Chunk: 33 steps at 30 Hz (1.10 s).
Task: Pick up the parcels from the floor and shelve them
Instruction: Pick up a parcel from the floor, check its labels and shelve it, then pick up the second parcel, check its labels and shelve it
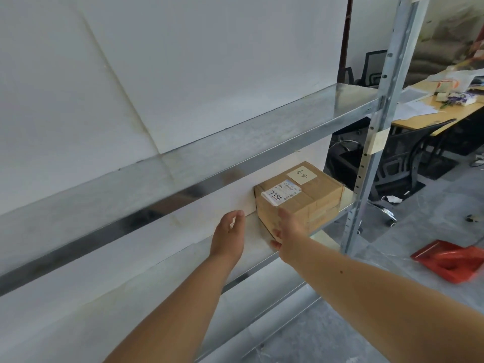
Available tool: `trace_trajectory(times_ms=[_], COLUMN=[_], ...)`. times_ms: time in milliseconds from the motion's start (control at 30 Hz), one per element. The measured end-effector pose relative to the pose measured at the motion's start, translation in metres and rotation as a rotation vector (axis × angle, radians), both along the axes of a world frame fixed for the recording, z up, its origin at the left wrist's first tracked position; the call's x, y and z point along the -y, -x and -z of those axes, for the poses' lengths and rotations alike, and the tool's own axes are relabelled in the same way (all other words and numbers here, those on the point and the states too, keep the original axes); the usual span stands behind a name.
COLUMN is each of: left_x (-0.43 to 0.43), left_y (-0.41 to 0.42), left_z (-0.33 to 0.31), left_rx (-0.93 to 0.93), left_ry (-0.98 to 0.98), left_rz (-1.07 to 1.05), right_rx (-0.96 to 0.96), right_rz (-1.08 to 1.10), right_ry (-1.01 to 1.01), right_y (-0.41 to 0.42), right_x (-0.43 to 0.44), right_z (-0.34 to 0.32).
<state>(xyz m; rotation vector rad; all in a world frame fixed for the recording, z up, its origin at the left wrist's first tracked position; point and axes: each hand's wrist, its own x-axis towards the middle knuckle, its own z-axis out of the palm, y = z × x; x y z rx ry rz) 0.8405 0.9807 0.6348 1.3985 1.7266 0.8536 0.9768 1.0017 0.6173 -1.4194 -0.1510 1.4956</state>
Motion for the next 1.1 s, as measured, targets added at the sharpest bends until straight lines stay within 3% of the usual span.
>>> trace_trajectory(times_ms=[200,467,800,1100], left_x=[0.075,0.187,0.330,0.460], left_y=[0.092,0.233,0.375,0.436], left_z=[-0.011,-0.026,-0.049,-0.071], left_rx=[-0.018,0.033,0.436,0.571], left_ry=[0.014,-0.016,-0.028,-0.204], left_rz=[-0.133,-0.458,-1.005,-1.384], right_rx=[0.048,0.052,0.136,0.162], right_rz=[-0.192,-0.503,-0.972,-1.413], right_ry=[-0.030,-0.132,-0.299,-0.468], right_y=[0.069,0.199,0.342,0.452], right_x=[0.056,0.132,0.223,0.300], right_z=[-0.018,-0.044,-0.070,-0.091])
